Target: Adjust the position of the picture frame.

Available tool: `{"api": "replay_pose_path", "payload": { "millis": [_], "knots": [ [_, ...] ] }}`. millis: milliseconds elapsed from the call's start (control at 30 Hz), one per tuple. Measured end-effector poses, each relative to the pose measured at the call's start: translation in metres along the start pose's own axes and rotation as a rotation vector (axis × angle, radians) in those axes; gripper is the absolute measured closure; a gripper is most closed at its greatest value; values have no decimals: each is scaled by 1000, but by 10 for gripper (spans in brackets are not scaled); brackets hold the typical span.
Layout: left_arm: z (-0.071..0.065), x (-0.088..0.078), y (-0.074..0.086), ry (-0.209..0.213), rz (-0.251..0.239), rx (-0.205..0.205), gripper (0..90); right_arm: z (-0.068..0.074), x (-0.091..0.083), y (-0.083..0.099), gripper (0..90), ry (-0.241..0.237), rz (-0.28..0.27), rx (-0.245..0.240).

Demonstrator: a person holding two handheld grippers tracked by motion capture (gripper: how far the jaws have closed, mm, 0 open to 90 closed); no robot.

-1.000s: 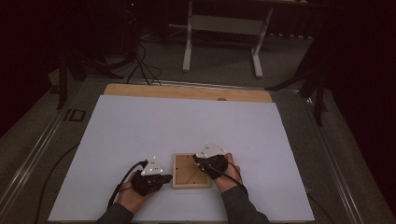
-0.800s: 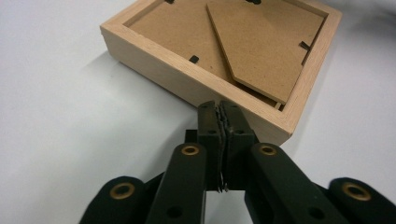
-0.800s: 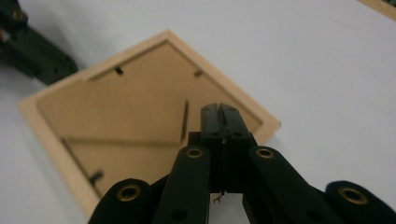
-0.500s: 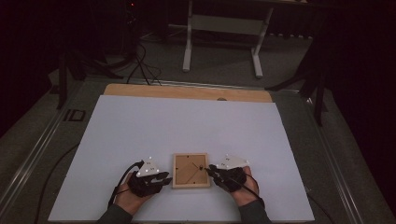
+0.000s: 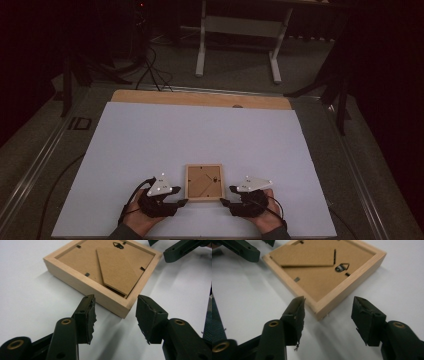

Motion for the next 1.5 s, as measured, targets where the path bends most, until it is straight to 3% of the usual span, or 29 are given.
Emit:
{"api": "replay_pose_path", "payload": {
  "millis": [467, 633, 833, 1167, 1267, 1500],
  "knots": [
    [-6, 18, -2, -39, 98, 62, 505, 6, 16, 0, 447, -9, 41, -34],
    [-2, 19, -4, -48, 99, 50, 543, 3, 17, -3, 491, -1, 44, -28],
    [5, 22, -7, -63, 97, 35, 542, 0, 21, -10, 516, 38, 55, -62],
    [26, 27, -13, -54, 102, -33, 544, -9, 32, -23, 523, 62, 57, -69],
    [31, 29, -18, -72, 125, -27, 547, -11, 37, -27, 527, 72, 53, -67],
    [42, 35, -24, -84, 129, -41, 550, -18, 43, -32, 543, 95, 40, -52]
  ]
}}
Point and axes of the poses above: each handheld gripper's, and its own axes: x roughly forward along the jaws, y roughly out of its underside, z roughly to its left, the point moved 1 cm from there along x, roughly forward along the jaws, and after that the axes turned 1 degree about x, right-handed, at the moved point
